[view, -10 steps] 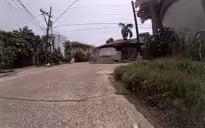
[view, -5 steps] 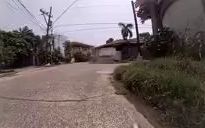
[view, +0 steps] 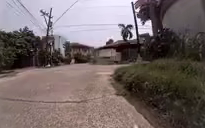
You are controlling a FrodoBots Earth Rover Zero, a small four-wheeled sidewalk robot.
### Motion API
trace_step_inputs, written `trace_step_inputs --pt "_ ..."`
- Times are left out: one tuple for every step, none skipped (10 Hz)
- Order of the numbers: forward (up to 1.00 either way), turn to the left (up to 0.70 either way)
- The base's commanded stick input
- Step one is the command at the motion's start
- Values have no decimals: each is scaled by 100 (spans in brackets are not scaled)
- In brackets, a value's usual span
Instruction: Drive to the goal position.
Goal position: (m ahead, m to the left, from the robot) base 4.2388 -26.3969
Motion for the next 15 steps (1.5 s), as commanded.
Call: trace_step_inputs --pt "70 35" --pt "70 32" --pt "70 15" --pt "70 0" --pt "70 0" --pt "70 0" --pt "70 0" --pt "70 0" --pt "70 0" --pt "70 0" --pt "70 0" --pt "70 0" --pt "70 0" --pt "70 0" --pt "70 0"
